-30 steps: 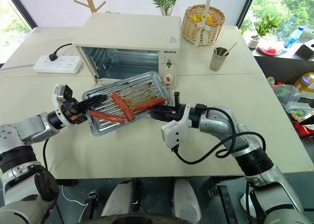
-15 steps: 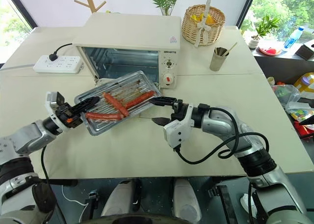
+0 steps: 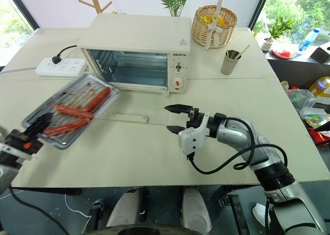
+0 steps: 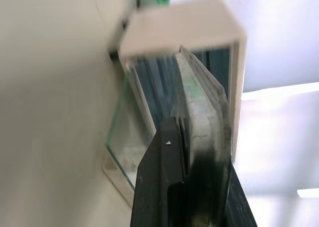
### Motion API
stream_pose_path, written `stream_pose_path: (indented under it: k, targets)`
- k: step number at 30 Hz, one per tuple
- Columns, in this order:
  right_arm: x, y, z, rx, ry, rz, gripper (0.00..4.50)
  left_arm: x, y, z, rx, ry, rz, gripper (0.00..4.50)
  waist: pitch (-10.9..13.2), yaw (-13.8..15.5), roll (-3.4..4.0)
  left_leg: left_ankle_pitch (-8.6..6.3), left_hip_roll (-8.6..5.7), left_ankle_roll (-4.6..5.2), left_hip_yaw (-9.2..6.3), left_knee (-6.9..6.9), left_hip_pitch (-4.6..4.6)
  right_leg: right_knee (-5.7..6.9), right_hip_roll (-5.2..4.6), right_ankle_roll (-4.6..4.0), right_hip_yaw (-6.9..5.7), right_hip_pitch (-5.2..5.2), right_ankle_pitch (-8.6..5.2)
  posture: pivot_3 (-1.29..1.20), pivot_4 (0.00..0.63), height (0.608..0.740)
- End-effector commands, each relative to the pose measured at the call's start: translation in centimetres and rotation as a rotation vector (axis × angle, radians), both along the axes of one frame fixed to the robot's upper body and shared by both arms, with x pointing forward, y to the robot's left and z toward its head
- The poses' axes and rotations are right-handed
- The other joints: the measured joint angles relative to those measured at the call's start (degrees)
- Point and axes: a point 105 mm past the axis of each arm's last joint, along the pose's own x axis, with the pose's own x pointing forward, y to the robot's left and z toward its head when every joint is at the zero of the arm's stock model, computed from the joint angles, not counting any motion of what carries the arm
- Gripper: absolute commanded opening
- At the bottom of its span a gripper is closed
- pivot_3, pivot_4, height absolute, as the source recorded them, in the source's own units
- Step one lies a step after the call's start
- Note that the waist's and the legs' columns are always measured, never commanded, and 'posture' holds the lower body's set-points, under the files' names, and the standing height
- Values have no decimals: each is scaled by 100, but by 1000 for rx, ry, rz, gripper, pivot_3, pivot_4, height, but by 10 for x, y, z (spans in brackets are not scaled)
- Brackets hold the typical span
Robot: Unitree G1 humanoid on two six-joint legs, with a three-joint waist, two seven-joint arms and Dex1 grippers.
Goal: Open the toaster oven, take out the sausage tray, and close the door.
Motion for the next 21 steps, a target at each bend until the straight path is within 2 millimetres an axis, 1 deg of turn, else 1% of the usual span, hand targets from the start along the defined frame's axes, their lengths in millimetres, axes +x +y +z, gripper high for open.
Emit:
stream_pose_path:
  k: [1, 6, 7, 9, 10, 11, 14, 16, 21]
  targets:
    - [13, -13, 2, 37, -8, -56, 3539, -19, 13, 20, 9, -110, 99, 0, 0, 10, 0, 0, -1, 0, 0, 0, 0, -2, 1, -1, 0, 3, 0, 0, 150, 740]
    - [31, -28, -14, 17, 38, -119, 3539, -39, 28, 17, 1, -130, 214, 0, -1, 10, -2, 0, -7, 0, 10, 1, 0, -9, 7, -1, -1, 7, 0, 0, 150, 740]
    - [33, -29, -16, 13, 43, -120, 3303, -42, 31, 16, -3, -132, 237, 0, -1, 8, -2, 0, -7, 0, 13, 1, 0, -9, 7, -1, -1, 8, 0, 0, 150, 740]
    - [37, -32, -22, 1, 54, -126, 2702, -47, 36, 15, -6, -135, 274, 0, -1, 0, -2, 0, -8, 0, 20, 1, 0, -9, 10, -1, -2, 7, 0, 0, 150, 740]
    - [41, -35, -24, -7, 60, -139, 2324, -49, 39, 16, -10, -140, 293, 0, -1, -3, -2, 0, -8, 1, 21, 1, 1, -9, 12, -1, -2, 8, 0, 0, 150, 740]
    - [44, -37, -27, -14, 63, -150, 1740, -51, 41, 16, -13, -146, 309, 0, -1, -5, -2, 0, -8, 1, 22, 1, 1, -9, 13, -1, -2, 7, 0, 0, 150, 740]
    - [52, -40, -32, -32, 61, -172, 238, -49, 42, 19, -11, -156, 319, 0, -2, -4, -3, 0, -10, 1, 23, 1, 1, -9, 17, -1, -2, 8, 0, 0, 150, 740]
    - [54, -37, -34, -37, 61, -169, 238, -44, 41, 22, -9, -160, 318, 0, -2, -2, -4, 0, -11, 1, 23, 1, 0, -9, 17, -1, -2, 8, 0, 0, 150, 740]
    - [54, -14, -42, -34, 64, -124, 238, -32, 39, 30, -6, -170, 314, 0, -3, -6, -6, 0, -10, 1, 22, 1, 1, -8, 20, -1, -2, 10, 0, 0, 150, 740]
